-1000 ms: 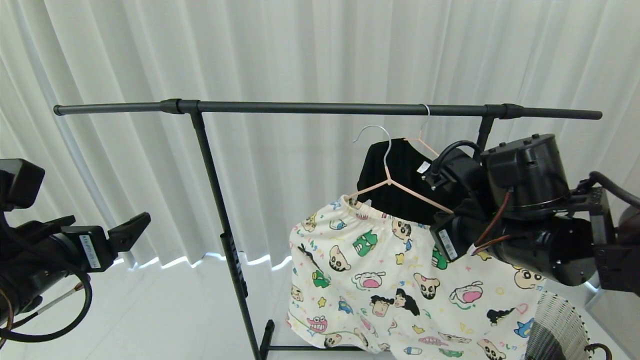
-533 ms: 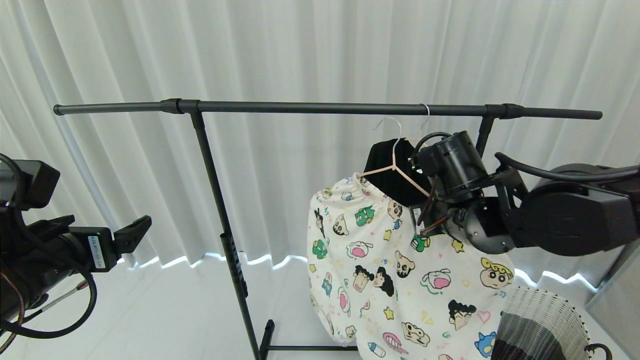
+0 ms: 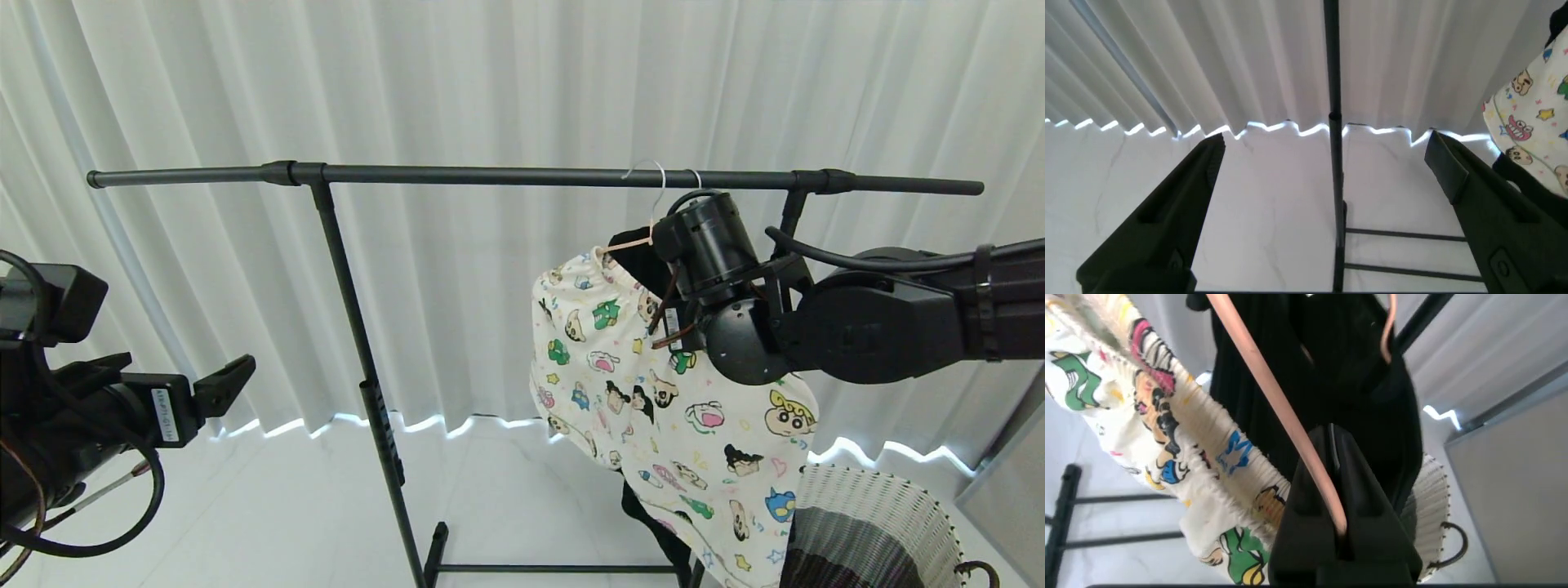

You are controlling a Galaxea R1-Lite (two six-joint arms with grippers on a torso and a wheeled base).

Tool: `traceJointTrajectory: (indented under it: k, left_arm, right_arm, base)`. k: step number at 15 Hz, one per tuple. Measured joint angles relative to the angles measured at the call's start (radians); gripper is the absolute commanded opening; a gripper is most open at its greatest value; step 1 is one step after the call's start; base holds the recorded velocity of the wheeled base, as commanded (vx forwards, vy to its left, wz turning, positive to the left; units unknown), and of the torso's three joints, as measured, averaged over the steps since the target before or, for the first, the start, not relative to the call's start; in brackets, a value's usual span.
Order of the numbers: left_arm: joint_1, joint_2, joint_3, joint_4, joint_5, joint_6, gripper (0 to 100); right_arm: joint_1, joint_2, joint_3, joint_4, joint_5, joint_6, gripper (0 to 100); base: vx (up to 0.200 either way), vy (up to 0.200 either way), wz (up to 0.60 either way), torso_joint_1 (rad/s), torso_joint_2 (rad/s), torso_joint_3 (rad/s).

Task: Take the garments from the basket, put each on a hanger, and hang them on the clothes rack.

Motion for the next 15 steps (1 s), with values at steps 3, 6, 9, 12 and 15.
traceJointTrajectory:
  k: [3, 6, 9, 12, 15]
  left_arm:
    - [-0.025, -0.005, 0.0, -0.001, 0.0, 0.0, 100]
    - [-0.033, -0.009, 0.006, 0.0, 0.0, 0.0, 100]
    - [-0.036, -0.014, 0.025, -0.001, 0.0, 0.0, 100]
    - [-0.047, -0.018, 0.029, -0.001, 0.0, 0.0, 100]
    - [-0.054, -0.021, 0.03, -0.002, 0.0, 0.001, 100]
  right_arm:
    - [0.004, 0.001, -0.018, -0.002, -0.01, -0.001, 0]
    - [0.006, 0.003, -0.029, -0.001, -0.029, -0.001, 0]
    - [0.013, 0.002, -0.031, -0.001, -0.051, -0.001, 0]
    - [0.022, 0.001, -0.029, 0.001, -0.051, -0.014, 0]
    - [0.037, 0.0, -0.027, 0.001, -0.055, -0.047, 0]
  base:
    - [0.2, 0.0, 0.0, -0.004, 0.0, 0.006]
    - [0.2, 0.0, 0.0, 0.007, 0.0, -0.001]
    - [0.067, 0.0, 0.0, -0.001, 0.0, 0.001]
    - [0.0, 0.0, 0.0, 0.0, 0.0, 0.0]
    - [0.0, 0.0, 0.0, 0.0, 0.0, 0.0]
